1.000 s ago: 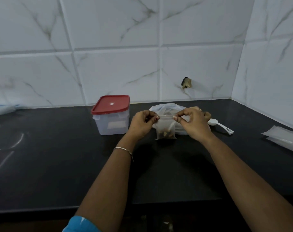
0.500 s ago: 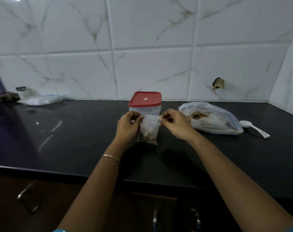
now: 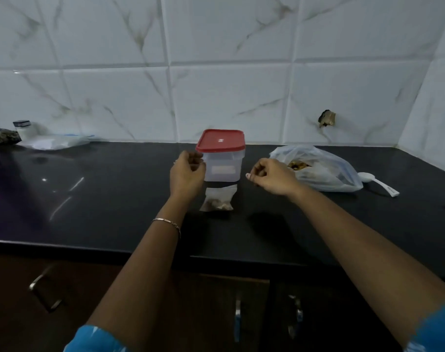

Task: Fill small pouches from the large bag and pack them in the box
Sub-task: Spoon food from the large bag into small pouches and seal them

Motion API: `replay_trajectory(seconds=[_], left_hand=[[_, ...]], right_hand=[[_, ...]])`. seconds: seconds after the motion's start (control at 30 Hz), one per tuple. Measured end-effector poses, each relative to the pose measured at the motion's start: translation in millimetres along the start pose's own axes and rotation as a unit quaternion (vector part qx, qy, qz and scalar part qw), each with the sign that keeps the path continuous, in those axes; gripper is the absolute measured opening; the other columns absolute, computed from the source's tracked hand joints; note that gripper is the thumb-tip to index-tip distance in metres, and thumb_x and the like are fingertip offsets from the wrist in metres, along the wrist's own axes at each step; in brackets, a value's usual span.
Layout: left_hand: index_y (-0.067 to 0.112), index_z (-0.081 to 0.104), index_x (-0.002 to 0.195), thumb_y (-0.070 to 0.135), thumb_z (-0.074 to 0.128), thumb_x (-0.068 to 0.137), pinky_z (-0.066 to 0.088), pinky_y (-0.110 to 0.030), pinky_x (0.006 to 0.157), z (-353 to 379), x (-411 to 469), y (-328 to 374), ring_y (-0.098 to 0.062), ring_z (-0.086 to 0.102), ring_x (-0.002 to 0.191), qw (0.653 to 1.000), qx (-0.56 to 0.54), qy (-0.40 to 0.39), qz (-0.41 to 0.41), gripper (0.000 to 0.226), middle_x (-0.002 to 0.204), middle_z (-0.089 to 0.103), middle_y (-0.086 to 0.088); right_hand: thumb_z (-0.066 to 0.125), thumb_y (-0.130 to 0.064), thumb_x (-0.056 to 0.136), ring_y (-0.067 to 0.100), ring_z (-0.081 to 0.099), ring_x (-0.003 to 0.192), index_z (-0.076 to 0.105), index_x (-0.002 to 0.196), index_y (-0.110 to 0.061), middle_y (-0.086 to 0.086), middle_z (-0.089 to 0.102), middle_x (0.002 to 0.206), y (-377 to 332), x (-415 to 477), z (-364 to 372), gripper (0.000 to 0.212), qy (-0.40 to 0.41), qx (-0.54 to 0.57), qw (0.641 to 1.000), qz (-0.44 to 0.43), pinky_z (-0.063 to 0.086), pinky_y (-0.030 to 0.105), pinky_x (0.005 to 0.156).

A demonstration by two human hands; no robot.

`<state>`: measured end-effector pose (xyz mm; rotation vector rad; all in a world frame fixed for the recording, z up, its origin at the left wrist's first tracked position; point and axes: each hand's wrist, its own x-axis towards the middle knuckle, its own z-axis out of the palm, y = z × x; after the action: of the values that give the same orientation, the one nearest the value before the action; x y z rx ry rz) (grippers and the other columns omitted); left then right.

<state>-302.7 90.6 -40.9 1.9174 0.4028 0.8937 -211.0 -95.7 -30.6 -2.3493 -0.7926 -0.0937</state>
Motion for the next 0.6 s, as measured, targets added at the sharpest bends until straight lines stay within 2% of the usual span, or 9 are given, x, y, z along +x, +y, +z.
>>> replay_trajectory(seconds=[0.07,0.2,0.3,0.43,0.53,0.6], left_hand=[[0.019,0.056,0.103,0.012,0.058,0.093,0.050,-0.024,0.081,14,-5,15,-0.009,0.059,0.089,0.999,-0.037,0.016,0.025,0.013,0.095,0.060,0.006],[0.017,0.057,0.103,0.011,0.059,0.092,0.044,-0.012,0.075,70,-16,47,-0.006,0.057,0.087,0.994,-0.063,-0.047,0.082,0.012,0.093,0.061,0.007],[0.018,0.060,0.099,0.009,0.060,0.090,0.051,-0.025,0.080,120,-26,71,-0.010,0.061,0.085,0.986,-0.099,-0.090,0.103,0.013,0.090,0.064,0.006],[0.018,0.060,0.098,0.008,0.058,0.090,0.050,-0.025,0.081,191,-51,106,-0.011,0.061,0.084,0.973,-0.121,-0.160,0.116,0.013,0.087,0.063,0.007],[0.017,0.059,0.097,0.008,0.059,0.089,0.044,-0.012,0.073,242,-69,129,-0.007,0.059,0.082,0.967,-0.128,-0.199,0.097,0.012,0.091,0.063,0.006],[0.015,0.062,0.099,0.008,0.059,0.088,0.040,-0.006,0.066,270,-81,139,-0.003,0.056,0.077,0.961,-0.135,-0.231,0.077,0.014,0.088,0.062,0.007]], right_hand=[[0.061,-0.042,0.090,0.015,0.061,0.086,0.059,0.091,-0.022,-0.007,0.063,0.083,6,-7,-22,0.020,0.004,-0.049,0.999,-0.018,0.048,0.037,0.083],[0.055,-0.041,0.093,0.017,0.057,0.089,0.060,0.088,-0.020,-0.004,0.061,0.089,31,-24,-71,0.022,0.015,-0.168,0.985,-0.022,0.039,0.034,0.080],[0.055,-0.042,0.092,0.020,0.058,0.097,0.062,0.092,-0.024,-0.005,0.064,0.097,65,-39,-103,0.019,0.047,-0.263,0.964,-0.013,0.035,0.037,0.086],[0.054,-0.041,0.093,0.020,0.059,0.100,0.060,0.092,-0.024,-0.005,0.064,0.100,125,-66,-154,0.019,0.035,-0.337,0.940,0.050,0.033,0.038,0.090],[0.052,-0.042,0.094,0.020,0.058,0.103,0.056,0.090,-0.025,-0.004,0.064,0.103,174,-83,-200,0.018,0.028,-0.405,0.906,0.121,0.033,0.037,0.093],[0.058,-0.041,0.090,0.019,0.057,0.099,0.057,0.092,-0.024,-0.004,0.065,0.106,210,-96,-225,0.018,0.021,-0.380,0.907,0.179,0.036,0.036,0.091]])
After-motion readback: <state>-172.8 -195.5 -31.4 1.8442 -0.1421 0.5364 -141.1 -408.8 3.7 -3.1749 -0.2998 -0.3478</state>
